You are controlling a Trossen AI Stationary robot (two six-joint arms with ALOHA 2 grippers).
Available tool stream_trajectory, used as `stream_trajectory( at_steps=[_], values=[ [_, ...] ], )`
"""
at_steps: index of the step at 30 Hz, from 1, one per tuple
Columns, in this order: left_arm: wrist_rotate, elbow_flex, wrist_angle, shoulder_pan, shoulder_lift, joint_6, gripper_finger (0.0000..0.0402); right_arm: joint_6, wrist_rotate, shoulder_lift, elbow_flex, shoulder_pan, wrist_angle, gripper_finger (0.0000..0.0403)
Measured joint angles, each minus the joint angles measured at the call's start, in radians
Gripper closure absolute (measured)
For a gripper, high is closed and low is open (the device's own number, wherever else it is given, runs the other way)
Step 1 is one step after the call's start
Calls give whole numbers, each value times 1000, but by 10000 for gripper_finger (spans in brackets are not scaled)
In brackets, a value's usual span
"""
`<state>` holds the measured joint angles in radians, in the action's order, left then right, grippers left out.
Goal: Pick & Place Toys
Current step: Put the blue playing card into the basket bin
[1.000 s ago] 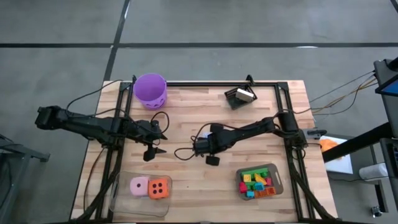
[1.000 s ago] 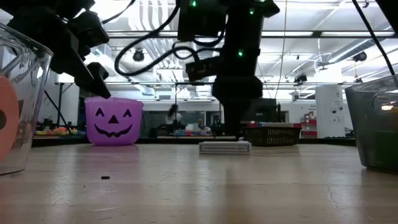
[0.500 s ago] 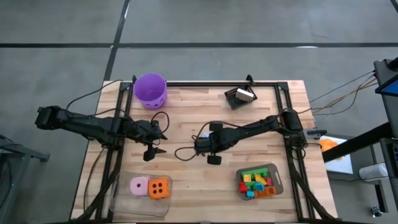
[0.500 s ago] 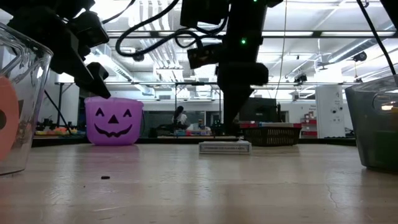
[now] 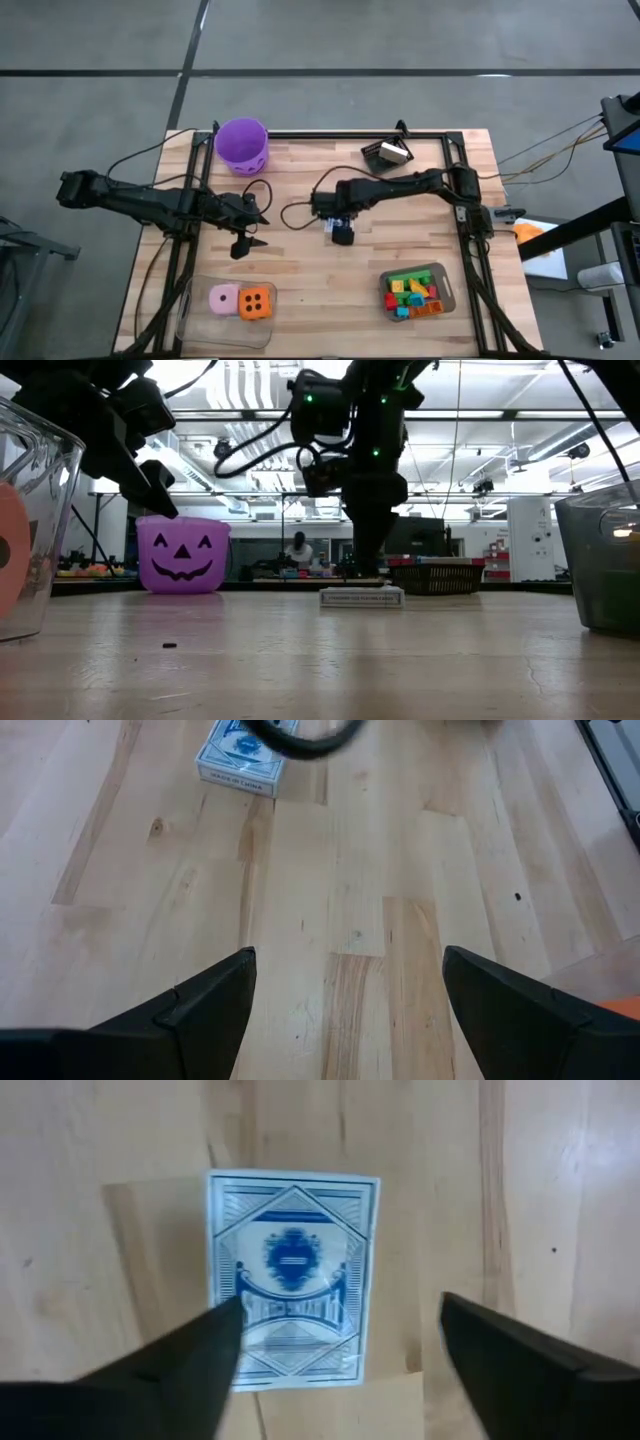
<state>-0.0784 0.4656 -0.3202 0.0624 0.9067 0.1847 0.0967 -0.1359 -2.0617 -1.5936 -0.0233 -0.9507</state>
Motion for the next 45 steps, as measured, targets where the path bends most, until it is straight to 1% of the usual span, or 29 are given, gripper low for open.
stream_trajectory(
  at_steps=[2,4,7,10,13,16,19,21,23,25,28,38,39,40,45],
  values=[
    [0,0,0,0,0,0,78,-5,22,-3,4,-22,0,26],
    [0,0,0,0,0,0,78,-8,80,-12,11,-43,1,12],
    [0,0,0,0,0,0,78,-18,177,-43,14,-66,2,33],
    [0,0,0,0,0,0,78,-40,234,-68,12,-68,19,49],
    [0,0,0,0,0,0,78,-52,260,-98,7,-67,35,48],
    [0,0,0,0,0,0,78,-56,281,-130,8,-68,51,35],
    [0,0,0,0,0,0,78,-59,333,-159,5,-66,96,25],
    [0,0,0,0,0,0,78,-60,331,-168,6,-61,104,25],
    [0,0,0,0,0,0,78,-68,314,-170,6,-57,106,35],
    [0,0,0,0,0,0,78,-68,290,-166,7,-52,107,57],
    [0,0,0,0,0,0,78,-57,287,-156,7,-51,104,112],
    [0,0,0,0,0,0,78,-44,250,-130,7,-49,98,354],
    [0,0,0,0,0,0,78,-44,247,-128,8,-47,97,370],
    [0,0,0,0,0,0,78,-43,245,-122,8,-44,95,375],
    [0,0,0,0,0,0,78,-17,225,-87,10,-16,75,385]
  ],
)
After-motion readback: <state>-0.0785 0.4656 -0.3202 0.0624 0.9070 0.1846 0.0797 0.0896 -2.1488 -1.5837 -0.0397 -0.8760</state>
